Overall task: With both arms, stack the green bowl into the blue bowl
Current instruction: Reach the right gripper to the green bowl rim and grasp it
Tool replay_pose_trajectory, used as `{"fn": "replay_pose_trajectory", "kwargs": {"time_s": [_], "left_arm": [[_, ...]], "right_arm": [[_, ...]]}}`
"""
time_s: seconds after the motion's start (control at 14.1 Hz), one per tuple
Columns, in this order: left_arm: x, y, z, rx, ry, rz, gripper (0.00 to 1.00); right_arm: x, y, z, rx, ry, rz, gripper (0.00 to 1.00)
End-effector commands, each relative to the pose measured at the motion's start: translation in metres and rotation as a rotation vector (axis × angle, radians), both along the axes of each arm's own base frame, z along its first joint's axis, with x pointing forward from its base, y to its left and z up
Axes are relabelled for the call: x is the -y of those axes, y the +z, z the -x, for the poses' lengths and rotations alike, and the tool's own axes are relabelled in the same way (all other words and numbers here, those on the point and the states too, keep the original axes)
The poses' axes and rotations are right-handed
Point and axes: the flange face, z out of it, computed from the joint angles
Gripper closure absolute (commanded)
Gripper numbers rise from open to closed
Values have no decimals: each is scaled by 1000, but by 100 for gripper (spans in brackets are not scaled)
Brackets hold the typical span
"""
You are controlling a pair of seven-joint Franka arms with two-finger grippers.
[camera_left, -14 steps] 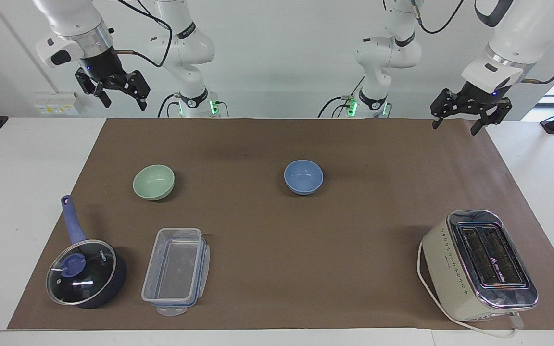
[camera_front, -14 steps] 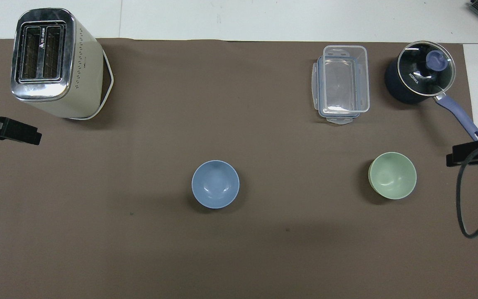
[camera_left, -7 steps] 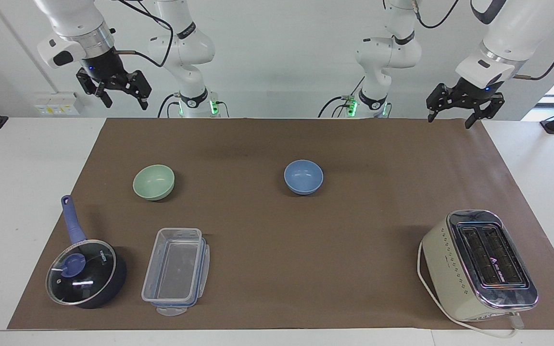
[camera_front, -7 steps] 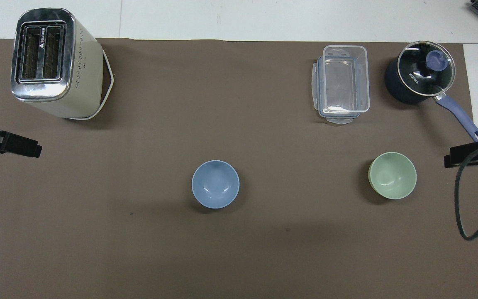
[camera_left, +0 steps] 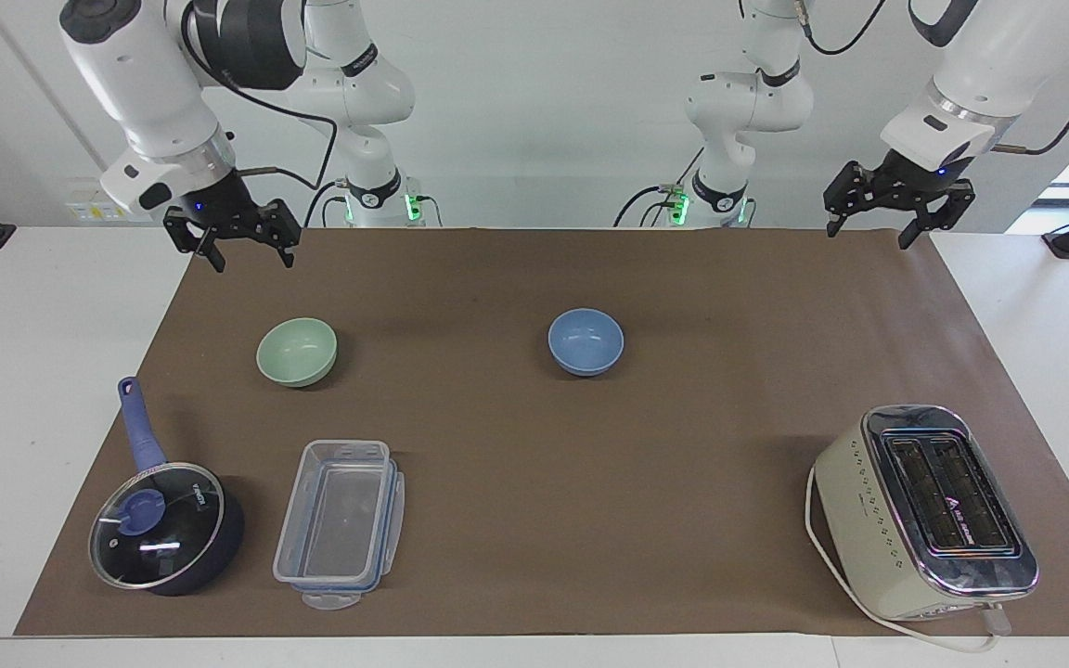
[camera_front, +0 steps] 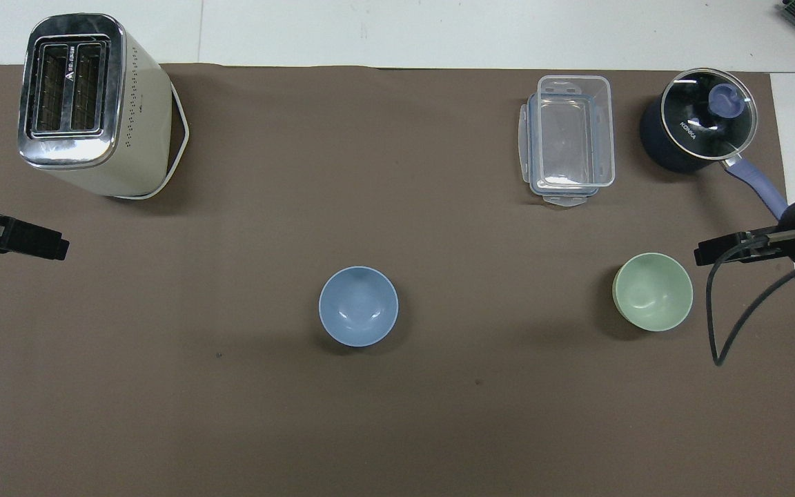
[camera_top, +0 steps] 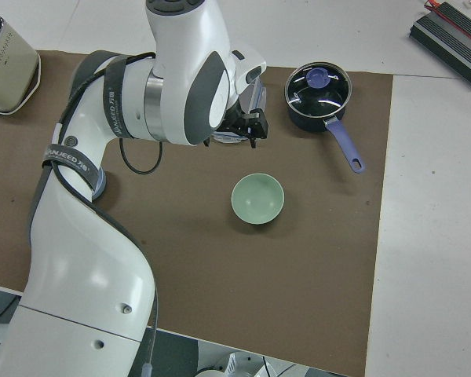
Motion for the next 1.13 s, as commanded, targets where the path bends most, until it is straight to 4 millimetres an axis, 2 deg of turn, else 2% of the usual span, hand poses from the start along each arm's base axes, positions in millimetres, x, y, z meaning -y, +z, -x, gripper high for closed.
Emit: {"fn": "replay_pose_trajectory", "kwargs": {"time_s": [0.0, 0.14, 0.28, 0.35, 0.42, 0.57, 0.78, 1.06], "left_arm": [[-6, 1, 2, 20, 0, 0, 0], [-6, 2, 1, 28, 0, 1, 0], [-6, 2, 0, 33, 0, 1, 0], [-6, 0, 1, 28, 0, 1, 0], [-6, 1, 1, 30, 0, -2, 0], [-7, 0, 1, 29, 2, -14, 0], [-7, 0, 1, 32, 14, -14, 0], [-7, 1, 2, 27, 37, -15, 0]], "right_arm": [[41, -70, -5, -12, 90, -2, 0], [57, -109, -9, -9, 123, 0, 0], [59, -133, -6, -8, 123, 2, 0], [66, -158, -4, -31, 126, 0, 0], [76, -180, 0, -38, 128, -2, 0], [82, -211, 9, -30, 125, 2, 0], [85, -233, 11, -60, 105, -4, 0], [83, -224, 9, -60, 114, -5, 0]]}}
